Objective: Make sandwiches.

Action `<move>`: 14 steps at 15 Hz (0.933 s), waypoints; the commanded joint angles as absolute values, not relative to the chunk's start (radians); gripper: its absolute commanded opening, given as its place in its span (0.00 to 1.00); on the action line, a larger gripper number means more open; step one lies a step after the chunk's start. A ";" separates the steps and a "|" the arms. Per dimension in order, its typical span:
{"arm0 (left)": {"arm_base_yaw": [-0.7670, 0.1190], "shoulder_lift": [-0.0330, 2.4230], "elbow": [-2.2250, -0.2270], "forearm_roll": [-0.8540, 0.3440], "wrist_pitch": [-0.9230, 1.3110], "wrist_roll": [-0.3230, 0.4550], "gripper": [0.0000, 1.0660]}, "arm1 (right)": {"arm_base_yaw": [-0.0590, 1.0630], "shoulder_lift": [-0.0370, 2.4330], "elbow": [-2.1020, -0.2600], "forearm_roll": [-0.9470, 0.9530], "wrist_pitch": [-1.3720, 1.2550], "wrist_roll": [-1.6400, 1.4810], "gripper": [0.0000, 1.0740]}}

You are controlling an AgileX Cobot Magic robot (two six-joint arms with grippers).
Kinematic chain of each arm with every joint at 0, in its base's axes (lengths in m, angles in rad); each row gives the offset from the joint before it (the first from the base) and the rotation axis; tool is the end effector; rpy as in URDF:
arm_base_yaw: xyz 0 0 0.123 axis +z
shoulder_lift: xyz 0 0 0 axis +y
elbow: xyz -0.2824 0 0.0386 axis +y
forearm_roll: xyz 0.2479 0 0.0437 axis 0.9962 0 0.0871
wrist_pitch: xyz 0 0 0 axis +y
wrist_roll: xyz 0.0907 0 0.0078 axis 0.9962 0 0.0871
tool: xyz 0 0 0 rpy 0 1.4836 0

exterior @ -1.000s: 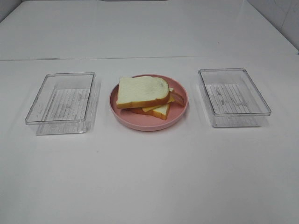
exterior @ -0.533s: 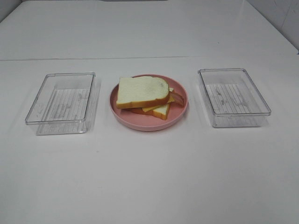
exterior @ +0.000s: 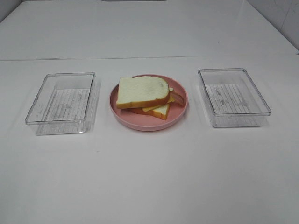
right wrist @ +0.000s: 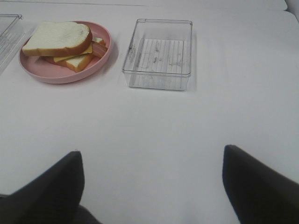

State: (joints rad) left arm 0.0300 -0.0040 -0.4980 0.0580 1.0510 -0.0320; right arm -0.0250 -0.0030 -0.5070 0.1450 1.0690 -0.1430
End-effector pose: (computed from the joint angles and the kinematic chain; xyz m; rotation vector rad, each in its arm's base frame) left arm -0.0050 0.0044 0.2775 -0.0654 2.0309 0.0680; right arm -0.0066 0.0117 0.2791 -0.1282 2.0307 0.0679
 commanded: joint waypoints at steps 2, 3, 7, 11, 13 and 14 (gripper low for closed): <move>0.034 -0.026 -0.498 -0.012 1.044 0.006 0.67 | -0.031 -0.017 -0.505 0.152 1.061 -0.137 0.73; 0.034 -0.026 -0.498 -0.027 1.044 0.022 0.67 | -0.031 -0.017 -0.505 0.152 1.061 -0.137 0.73; 0.034 -0.026 -0.498 -0.026 1.044 0.018 0.67 | -0.031 -0.017 -0.505 0.152 1.061 -0.137 0.73; 0.034 -0.026 -0.498 -0.025 1.044 0.018 0.67 | -0.031 -0.017 -0.505 0.152 1.061 -0.137 0.73; 0.034 -0.026 -0.498 -0.025 1.044 0.018 0.67 | -0.031 -0.017 -0.505 0.152 1.061 -0.137 0.73; 0.034 -0.026 -0.498 -0.025 1.044 0.018 0.67 | -0.031 -0.017 -0.505 0.152 1.061 -0.137 0.73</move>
State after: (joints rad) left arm 0.0300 -0.0050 -0.4980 -0.0190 1.0510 0.0170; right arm -0.0250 -0.0030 -0.5070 0.1450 1.0690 -0.1430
